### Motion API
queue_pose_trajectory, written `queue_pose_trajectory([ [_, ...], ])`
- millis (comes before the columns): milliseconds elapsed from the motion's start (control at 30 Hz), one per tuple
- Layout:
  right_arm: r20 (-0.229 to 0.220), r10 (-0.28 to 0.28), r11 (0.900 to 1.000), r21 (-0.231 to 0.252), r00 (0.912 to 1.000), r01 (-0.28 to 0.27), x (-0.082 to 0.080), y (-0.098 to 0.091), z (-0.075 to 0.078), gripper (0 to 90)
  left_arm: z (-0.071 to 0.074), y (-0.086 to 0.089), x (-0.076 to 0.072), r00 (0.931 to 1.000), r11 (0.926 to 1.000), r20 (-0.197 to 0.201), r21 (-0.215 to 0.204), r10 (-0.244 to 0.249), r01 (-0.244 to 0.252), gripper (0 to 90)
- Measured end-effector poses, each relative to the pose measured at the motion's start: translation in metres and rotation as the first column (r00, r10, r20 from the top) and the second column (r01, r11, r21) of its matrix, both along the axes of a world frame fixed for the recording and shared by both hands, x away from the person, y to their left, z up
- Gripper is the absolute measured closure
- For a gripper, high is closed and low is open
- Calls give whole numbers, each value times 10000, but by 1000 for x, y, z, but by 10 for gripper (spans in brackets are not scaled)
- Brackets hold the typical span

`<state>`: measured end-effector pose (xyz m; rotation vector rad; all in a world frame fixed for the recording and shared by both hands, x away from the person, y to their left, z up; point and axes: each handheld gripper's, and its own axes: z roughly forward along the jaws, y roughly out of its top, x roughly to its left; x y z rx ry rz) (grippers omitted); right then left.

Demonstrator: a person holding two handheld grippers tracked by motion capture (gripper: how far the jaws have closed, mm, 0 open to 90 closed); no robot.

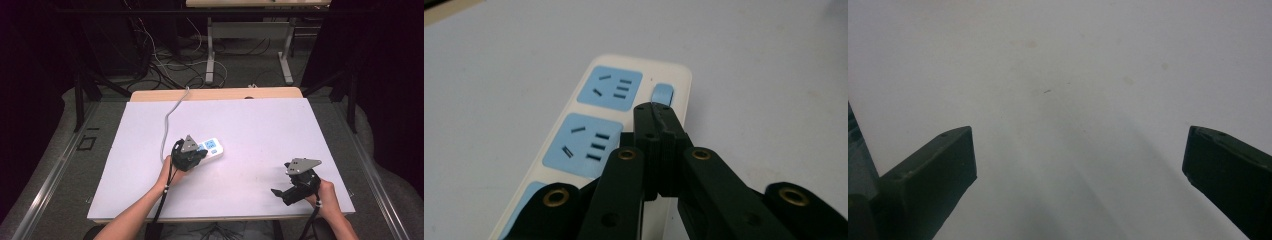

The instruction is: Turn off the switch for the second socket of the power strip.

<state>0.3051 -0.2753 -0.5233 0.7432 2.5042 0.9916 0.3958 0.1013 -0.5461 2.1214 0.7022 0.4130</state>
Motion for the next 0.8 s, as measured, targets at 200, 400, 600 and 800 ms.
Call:
queue_pose_trajectory([
  [200,-33,-83,10000,7,10000,83,-1,1,0,5,2,0,-1,10000,9998,-40,213,-40,41,900],
  [400,-9,14,10000,-9,10000,-14,0,0,0,5,2,0,-1,10000,9997,-24,235,-34,34,900],
  [600,-74,-73,10000,-37,9999,73,-1,0,0,7,3,-1,-2,10000,9996,39,275,4,-5,900],
  [800,-21,10,10000,-65,10000,-10,0,0,1,7,4,-1,-2,10000,9996,31,271,61,-62,900],
])
